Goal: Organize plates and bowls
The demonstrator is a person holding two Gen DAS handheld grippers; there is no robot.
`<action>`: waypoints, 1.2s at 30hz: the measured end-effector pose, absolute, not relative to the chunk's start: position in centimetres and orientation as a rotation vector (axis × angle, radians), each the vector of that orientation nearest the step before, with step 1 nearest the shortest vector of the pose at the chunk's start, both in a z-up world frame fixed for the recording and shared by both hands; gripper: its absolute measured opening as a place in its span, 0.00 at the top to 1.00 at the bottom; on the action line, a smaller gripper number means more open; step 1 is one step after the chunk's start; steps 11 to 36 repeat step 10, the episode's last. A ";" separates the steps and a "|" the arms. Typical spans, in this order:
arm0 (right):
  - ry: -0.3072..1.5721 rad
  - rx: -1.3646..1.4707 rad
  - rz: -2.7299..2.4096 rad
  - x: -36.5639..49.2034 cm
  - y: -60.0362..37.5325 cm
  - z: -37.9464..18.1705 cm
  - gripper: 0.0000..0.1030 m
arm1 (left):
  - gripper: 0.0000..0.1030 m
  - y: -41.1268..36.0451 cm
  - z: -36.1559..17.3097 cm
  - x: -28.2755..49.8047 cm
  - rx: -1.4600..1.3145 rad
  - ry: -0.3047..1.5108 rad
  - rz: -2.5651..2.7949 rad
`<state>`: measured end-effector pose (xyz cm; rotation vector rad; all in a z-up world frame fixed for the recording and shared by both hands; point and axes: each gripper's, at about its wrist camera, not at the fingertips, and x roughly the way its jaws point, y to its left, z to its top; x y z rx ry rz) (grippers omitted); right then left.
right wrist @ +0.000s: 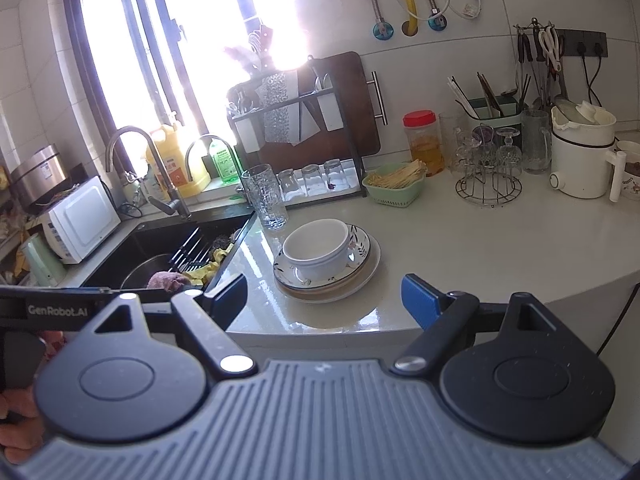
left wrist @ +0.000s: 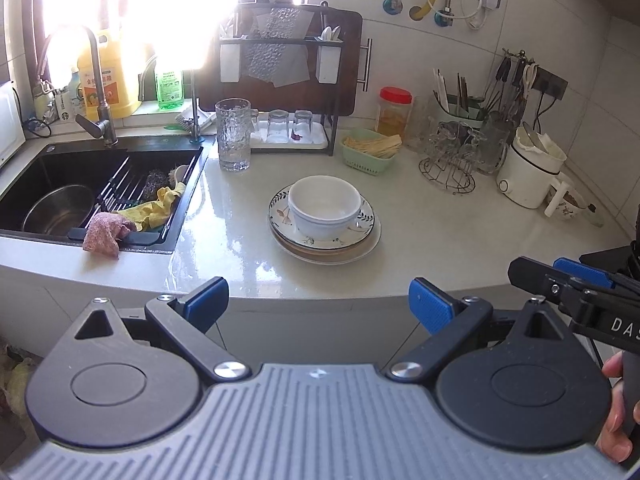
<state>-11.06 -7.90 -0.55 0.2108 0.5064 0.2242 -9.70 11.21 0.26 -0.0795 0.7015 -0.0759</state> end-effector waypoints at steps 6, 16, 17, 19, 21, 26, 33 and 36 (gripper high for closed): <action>0.507 0.209 0.223 -11.0 -8.1 -0.5 0.17 | 0.04 11.3 0.2 -9.6 -0.085 0.699 -0.075; 0.505 0.208 0.223 -11.1 -8.2 -0.5 0.17 | 0.04 11.1 0.1 -9.6 -0.087 0.699 -0.074; 0.505 0.208 0.223 -11.1 -8.2 -0.5 0.17 | 0.04 11.1 0.1 -9.6 -0.087 0.699 -0.074; 0.505 0.208 0.223 -11.1 -8.2 -0.5 0.17 | 0.04 11.1 0.1 -9.6 -0.087 0.699 -0.074; 0.505 0.208 0.223 -11.1 -8.2 -0.5 0.17 | 0.04 11.1 0.1 -9.6 -0.087 0.699 -0.074; 0.505 0.208 0.223 -11.1 -8.2 -0.5 0.17 | 0.04 11.1 0.1 -9.6 -0.087 0.699 -0.074; 0.505 0.208 0.223 -11.1 -8.2 -0.5 0.17 | 0.04 11.1 0.1 -9.6 -0.087 0.699 -0.074; 0.505 0.208 0.223 -11.1 -8.2 -0.5 0.17 | 0.04 11.1 0.1 -9.6 -0.087 0.699 -0.074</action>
